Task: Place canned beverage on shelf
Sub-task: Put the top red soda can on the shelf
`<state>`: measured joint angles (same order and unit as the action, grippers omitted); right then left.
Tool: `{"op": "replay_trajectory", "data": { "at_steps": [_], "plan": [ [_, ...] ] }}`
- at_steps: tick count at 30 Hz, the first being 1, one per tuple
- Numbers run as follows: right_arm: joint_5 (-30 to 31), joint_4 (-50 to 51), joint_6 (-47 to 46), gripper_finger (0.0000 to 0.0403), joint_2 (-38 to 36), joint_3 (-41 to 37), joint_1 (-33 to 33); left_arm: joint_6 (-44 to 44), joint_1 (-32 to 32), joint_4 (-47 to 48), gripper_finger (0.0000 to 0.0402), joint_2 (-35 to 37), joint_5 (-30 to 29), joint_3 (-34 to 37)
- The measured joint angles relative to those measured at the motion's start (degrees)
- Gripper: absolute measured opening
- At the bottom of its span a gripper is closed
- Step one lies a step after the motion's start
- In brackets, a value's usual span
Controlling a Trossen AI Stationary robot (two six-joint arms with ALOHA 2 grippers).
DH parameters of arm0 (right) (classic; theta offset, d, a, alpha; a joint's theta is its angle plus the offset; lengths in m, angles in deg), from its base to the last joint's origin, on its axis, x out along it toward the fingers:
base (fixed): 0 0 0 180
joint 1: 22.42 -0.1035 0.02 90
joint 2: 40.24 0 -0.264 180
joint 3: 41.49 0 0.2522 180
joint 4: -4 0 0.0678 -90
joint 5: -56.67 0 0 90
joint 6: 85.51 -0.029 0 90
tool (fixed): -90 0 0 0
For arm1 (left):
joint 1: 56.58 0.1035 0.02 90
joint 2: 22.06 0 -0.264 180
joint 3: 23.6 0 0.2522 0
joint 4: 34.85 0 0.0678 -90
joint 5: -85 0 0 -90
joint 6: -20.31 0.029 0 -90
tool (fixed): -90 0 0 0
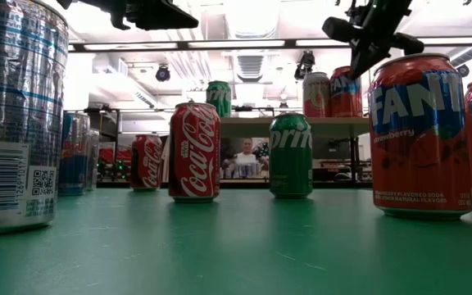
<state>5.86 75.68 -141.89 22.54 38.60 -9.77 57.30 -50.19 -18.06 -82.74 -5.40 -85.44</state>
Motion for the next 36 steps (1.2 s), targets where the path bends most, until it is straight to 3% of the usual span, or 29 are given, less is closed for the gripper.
{"op": "replay_trajectory", "data": {
  "at_steps": [10, 19, 25, 36],
  "plan": [
    [4.37, 0.08, 0.94, 0.0011, 0.24, 0.0, 2.41, 0.0, 0.09, 0.0, 0.0, 0.0, 0.02, 0.0],
    [2.86, 0.04, 0.28, 0.0011, 0.84, 0.0, 2.4, 0.0, 0.2, 0.0, 0.0, 0.0, 0.02, 0.0],
    [5.82, 0.04, 1.47, 0.0011, 1.53, 0.0, 2.97, 0.0, 0.2, 0.0, 0.0, 0.0, 0.02, 0.0],
    [3.08, -0.41, 1.0, 0.0011, 2.23, 0.02, 3.68, 0.0, 0.2, -0.11, 0.0, 0.0, 0.02, 0.0]
  ]
}}
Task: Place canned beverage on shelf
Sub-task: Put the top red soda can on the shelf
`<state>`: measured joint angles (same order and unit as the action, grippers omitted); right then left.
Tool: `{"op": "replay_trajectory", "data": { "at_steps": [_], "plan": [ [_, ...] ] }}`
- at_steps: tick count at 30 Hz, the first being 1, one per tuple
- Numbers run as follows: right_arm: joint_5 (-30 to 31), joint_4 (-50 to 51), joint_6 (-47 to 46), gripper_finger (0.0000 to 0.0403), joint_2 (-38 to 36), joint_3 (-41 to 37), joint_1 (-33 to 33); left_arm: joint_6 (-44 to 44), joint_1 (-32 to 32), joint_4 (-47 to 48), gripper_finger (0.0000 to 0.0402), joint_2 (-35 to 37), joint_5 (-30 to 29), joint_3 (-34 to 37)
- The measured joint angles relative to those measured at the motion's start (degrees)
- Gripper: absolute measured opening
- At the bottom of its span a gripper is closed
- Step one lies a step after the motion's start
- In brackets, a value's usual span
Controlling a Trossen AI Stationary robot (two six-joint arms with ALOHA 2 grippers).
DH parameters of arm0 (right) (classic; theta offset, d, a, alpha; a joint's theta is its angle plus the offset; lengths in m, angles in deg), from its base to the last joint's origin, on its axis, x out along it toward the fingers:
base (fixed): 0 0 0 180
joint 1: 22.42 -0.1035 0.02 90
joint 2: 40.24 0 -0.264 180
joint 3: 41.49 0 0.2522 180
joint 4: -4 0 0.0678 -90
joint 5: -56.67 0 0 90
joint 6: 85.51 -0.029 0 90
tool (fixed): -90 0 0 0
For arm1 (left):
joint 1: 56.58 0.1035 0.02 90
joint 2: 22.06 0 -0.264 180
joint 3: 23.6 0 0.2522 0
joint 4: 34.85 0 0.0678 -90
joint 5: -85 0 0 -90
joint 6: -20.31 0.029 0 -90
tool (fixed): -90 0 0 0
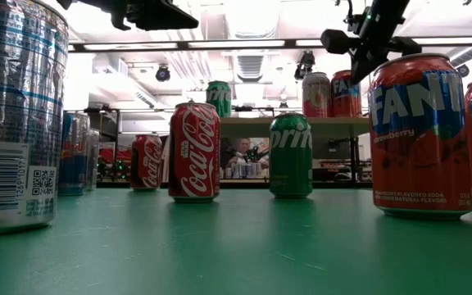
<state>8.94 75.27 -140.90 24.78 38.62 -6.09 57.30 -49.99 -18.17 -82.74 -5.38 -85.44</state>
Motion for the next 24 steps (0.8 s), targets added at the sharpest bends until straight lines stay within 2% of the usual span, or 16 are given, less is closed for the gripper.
{"op": "replay_trajectory", "data": {
  "at_steps": [5, 13, 24],
  "plan": [
    [2.71, -1.15, 1.3, 0.0011, 0.73, 0.0, 0.97, 0.0, 0.0, -0.13, 0.0, 0.0, 0.0, 0.0],
    [1.23, -1.44, 1.39, 0.0011, 0.79, 0.0, 1.45, 0.0, 0.0, -0.24, 0.0, 0.0, 0.0, 0.0],
    [2.81, -3.21, 3.26, 0.0011, 1.46, 0.0, 2.85, 0.0, 0.0, -0.39, 0.0, -0.15, 0.0, 0.0]
  ]
}}
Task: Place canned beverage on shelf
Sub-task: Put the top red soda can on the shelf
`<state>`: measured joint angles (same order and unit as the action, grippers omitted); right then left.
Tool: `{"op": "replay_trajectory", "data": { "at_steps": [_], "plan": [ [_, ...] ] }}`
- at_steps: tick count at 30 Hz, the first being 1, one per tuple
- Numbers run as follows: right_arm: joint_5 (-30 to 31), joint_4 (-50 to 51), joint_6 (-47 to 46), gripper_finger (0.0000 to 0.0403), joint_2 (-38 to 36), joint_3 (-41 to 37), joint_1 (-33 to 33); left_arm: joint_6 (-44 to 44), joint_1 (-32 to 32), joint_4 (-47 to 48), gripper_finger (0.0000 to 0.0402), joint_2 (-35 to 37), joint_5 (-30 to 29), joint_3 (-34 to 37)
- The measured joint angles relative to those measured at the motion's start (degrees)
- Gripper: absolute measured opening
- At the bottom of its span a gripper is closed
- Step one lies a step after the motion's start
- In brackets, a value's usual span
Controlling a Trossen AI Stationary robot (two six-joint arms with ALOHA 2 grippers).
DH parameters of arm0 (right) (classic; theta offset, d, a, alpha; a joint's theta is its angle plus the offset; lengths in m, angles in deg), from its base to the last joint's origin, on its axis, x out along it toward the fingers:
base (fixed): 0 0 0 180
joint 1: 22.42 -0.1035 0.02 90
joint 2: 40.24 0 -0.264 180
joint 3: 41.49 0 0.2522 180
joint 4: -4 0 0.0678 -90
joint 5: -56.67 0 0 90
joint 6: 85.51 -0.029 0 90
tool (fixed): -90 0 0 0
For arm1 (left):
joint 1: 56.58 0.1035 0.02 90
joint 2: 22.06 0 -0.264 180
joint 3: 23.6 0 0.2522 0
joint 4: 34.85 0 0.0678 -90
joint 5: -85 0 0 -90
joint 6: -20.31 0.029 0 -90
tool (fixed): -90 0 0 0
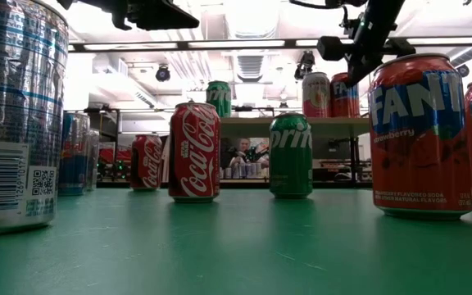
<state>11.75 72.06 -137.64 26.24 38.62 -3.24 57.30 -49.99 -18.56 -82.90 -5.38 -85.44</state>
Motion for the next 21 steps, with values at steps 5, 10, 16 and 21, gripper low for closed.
{"op": "replay_trajectory", "data": {
  "at_steps": [5, 10, 16, 21],
  "plan": [
    [-0.65, 0.01, 0.25, 0.0011, 0.0, 0.0, -0.02, 0.0, 0.0, 0.0, 0.0, -0.02, 0.0, 0.0],
    [-5.76, -0.14, 2.15, 0.0011, -0.6, 0.2, -0.02, 0.0, 0.07, 0.04, 0.0, -0.02, 0.02, 0.0],
    [-11.46, -0.18, 9.01, 0.0011, -2.95, 5.0, -0.06, 0.88, 0.56, 0.1, 0.0, -0.04, 3.14, 0.56],
    [-9.89, -0.24, 16.33, 0.0011, -3.43, 7.99, -0.15, 1.67, 3.3, -1.0, 0.0, -0.07, 13.91, 0.91]
  ]
}}
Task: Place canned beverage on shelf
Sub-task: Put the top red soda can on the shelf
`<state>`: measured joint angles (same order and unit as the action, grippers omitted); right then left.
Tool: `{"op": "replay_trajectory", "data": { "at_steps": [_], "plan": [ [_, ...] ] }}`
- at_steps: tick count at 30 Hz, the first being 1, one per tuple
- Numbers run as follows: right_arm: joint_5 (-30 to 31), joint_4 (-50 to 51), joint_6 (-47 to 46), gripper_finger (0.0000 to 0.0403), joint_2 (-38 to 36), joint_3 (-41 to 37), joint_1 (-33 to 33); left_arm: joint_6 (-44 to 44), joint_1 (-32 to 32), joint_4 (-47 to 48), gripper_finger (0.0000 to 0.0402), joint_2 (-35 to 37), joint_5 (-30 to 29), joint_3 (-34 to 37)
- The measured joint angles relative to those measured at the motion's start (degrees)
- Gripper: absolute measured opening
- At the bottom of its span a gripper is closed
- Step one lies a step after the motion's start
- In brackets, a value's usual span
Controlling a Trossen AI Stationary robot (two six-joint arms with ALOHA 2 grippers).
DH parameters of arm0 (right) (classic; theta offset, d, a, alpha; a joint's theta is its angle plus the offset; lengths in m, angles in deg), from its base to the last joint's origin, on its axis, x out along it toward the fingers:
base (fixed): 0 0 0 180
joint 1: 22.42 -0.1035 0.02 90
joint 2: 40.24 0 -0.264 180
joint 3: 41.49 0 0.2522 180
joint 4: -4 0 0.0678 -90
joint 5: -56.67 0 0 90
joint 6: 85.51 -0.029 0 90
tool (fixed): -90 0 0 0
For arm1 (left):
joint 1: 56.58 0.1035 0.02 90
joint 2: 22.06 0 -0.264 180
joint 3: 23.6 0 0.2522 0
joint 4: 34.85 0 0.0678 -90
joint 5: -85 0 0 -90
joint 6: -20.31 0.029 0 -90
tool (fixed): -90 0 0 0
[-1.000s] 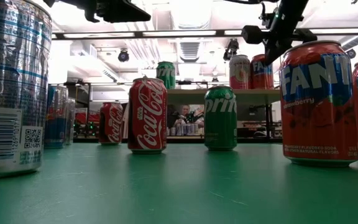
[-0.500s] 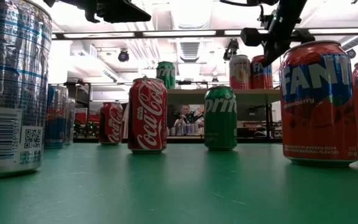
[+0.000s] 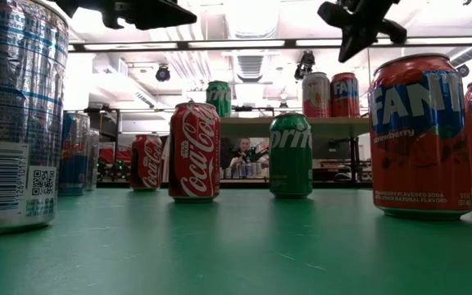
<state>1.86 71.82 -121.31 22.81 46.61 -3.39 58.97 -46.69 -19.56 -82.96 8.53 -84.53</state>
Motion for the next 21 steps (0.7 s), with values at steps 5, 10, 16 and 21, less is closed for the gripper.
{"op": "replay_trajectory", "data": {
  "at_steps": [5, 10, 16, 21],
  "plan": [
    [0.38, 1.33, 5.48, 0.0011, -0.08, 0.18, 0.02, -4.72, 3.32, -5.88, 0.0, -0.02, 2.09, 0.01],
    [0.36, 4.99, 6.64, 0.0011, -1.72, 0.18, 0.02, -13.1, 5.03, -8.83, 0.0, -0.01, 2.06, 0.01],
    [0.38, 9.6, 6.87, 0.0011, -4.03, 0.18, 0.02, -13.77, 5.03, -17.52, 0.0, -0.22, 2.02, 0.05],
    [-0.89, 10.81, 6.57, 0.0011, -4.16, 0.16, -0.02, -13.34, 5.22, -21.05, 0.0, -0.37, 2.0, 0.05]
  ]
}}
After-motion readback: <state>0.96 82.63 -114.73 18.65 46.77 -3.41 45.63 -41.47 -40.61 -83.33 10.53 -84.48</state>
